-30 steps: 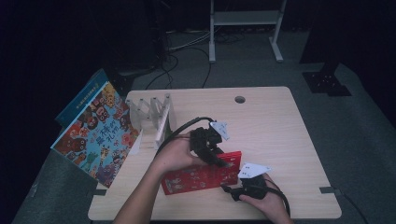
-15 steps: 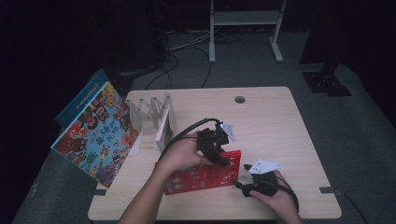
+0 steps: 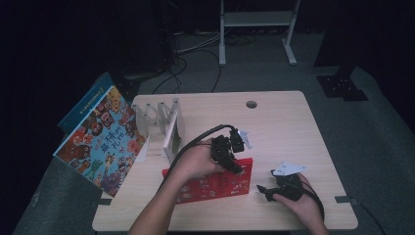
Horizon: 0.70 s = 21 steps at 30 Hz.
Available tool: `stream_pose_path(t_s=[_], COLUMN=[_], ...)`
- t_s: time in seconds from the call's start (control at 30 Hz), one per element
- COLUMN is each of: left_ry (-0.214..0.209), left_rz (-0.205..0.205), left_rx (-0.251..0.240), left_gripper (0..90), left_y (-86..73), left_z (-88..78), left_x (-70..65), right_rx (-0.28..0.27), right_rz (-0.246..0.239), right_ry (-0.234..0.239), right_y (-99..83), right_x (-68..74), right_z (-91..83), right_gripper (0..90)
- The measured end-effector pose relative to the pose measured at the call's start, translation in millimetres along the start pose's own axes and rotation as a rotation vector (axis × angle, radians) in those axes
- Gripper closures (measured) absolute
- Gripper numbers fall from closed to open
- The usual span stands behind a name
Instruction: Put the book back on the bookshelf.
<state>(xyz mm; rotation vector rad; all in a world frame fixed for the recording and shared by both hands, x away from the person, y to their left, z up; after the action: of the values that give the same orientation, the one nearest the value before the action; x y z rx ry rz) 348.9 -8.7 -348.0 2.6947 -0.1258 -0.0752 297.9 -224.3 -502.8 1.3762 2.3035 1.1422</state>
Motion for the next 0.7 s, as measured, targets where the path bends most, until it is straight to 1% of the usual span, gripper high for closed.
stream_pose_path(t_s=[0.07, 0.1, 0.13, 0.17, 0.2, 0.23, 0.3, 0.33, 0.37, 0.4, 0.43, 0.47, 0.5, 0.53, 0.57, 0.6, 0.63, 0.7], left_ry=[0.005, 0.019, 0.019, 0.03, 0.039, 0.052, 0.077, 0.087, 0.087, 0.103, 0.111, 0.129, 0.147, 0.16, 0.16, 0.188, 0.188, 0.218], left_rz=[-0.002, -0.01, -0.01, -0.02, -0.024, -0.039, -0.045, -0.055, -0.055, -0.06, -0.064, -0.077, -0.089, -0.093, -0.093, -0.106, -0.106, -0.123], left_rx=[0.0, -0.007, -0.007, -0.027, -0.038, -0.054, -0.077, -0.096, -0.096, -0.115, -0.132, -0.163, -0.187, -0.201, -0.201, -0.227, -0.227, -0.26], left_gripper=[79.4, 79.5, 79.5, 79.5, 79.6, 79.6, 79.6, 79.6, 79.6, 79.6, 79.6, 79.6, 79.6, 79.6, 79.6, 79.6, 79.7, 79.6], left_y=[-0.1, -1.9, -1.9, -5.6, -7.9, -10.3, -15.5, -18.4, -18.4, -22.4, -25.6, -31.5, -34.9, -38.2, -38.2, -45.0, -45.0, -51.5], left_z=[-1.7, -5.5, -5.5, -12.5, -16.8, -21.3, -31.0, -35.6, -35.6, -41.6, -46.0, -53.6, -57.5, -61.9, -61.9, -70.3, -70.3, -77.6], left_x=[-2.4, -3.7, -3.7, -4.3, -4.5, -5.3, -6.3, -7.2, -7.2, -8.2, -8.8, -9.9, -11.0, -11.8, -11.8, -13.2, -13.2, -15.1], right_rx=[0.006, 0.013, 0.013, 0.01, 0.009, 0.009, 0.001, -0.004, -0.004, -0.01, -0.01, -0.009, -0.008, -0.007, -0.007, -0.006, -0.006, -0.006], right_rz=[0.004, 0.011, 0.011, 0.024, 0.031, 0.037, 0.036, 0.038, 0.038, 0.038, 0.033, 0.033, 0.035, 0.035, 0.035, 0.037, 0.037, 0.041], right_ry=[-0.009, -0.014, -0.014, -0.026, -0.026, -0.027, -0.033, -0.035, -0.035, -0.04, -0.059, -0.063, -0.066, -0.067, -0.067, -0.071, -0.071, -0.073], right_y=[-0.7, -1.4, -1.4, -1.9, -1.5, -1.2, -1.0, -1.0, -1.0, -1.3, -0.8, -0.6, -0.3, -0.1, -0.1, 0.2, 0.2, 0.3], right_x=[-1.9, -3.2, -3.2, -4.5, -5.1, -5.3, -6.5, -6.9, -6.9, -7.1, -7.0, -6.5, -6.3, -6.3, -6.3, -6.4, -6.4, -6.5], right_z=[1.8, 3.4, 3.4, 4.4, 4.5, 4.7, 5.7, 6.4, 6.4, 7.2, 8.2, 8.7, 9.3, 9.5, 9.5, 9.8, 9.8, 9.9], right_gripper=[18.5, 18.5, 18.5, 18.4, 18.3, 18.3, 17.8, 17.0, 17.0, 16.3, 15.0, 13.9, 13.3, 13.1, 13.1, 12.9, 12.9, 12.9])
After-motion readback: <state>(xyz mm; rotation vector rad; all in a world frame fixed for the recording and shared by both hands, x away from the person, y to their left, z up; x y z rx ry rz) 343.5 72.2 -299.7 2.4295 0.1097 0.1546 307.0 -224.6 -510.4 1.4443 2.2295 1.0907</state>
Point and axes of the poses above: each handheld gripper's, and its own axes: z roughly forward along the jaws, y roughly out of its top, x roughly to its left, the point moved 1 cm from there along z, roughly forward along the jaws, and after that the axes turned 13 degrees about z, right-handed, at the moved point
